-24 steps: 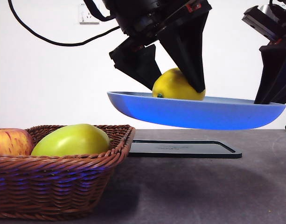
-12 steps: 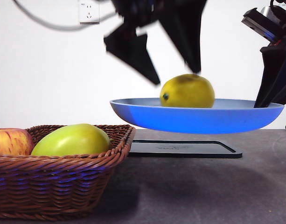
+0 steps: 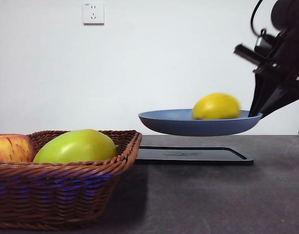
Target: Take the lemon from the basket,put the lemon in the plate,hand out the plate
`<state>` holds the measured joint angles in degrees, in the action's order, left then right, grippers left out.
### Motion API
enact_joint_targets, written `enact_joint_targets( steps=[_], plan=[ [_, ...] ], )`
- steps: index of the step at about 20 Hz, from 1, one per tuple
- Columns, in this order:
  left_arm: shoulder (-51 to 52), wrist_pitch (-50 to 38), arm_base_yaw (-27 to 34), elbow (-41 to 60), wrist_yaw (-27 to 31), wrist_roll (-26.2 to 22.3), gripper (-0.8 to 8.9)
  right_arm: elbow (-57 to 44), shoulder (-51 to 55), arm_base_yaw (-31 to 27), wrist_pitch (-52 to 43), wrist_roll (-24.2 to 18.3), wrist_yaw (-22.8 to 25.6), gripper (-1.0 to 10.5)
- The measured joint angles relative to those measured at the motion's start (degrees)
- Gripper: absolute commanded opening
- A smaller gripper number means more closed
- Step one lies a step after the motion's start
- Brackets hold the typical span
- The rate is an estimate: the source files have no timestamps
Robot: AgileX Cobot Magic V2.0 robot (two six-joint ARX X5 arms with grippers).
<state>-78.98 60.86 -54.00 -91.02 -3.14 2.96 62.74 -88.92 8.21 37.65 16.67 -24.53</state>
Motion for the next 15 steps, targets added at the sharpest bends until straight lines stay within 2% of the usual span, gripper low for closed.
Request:
enact_joint_targets(
  steps=[8,15],
  plan=[
    [1.1,-1.2,0.0,0.0,0.0,0.0,4.02,18.6,-21.0,-1.9,-1.9,0.0,0.1,0.0],
    [1.1,-2.5,0.0,0.0,0.0,0.0,4.02,22.6,-29.1,-2.0,-3.9,0.4,0.0,0.1]
  ],
)
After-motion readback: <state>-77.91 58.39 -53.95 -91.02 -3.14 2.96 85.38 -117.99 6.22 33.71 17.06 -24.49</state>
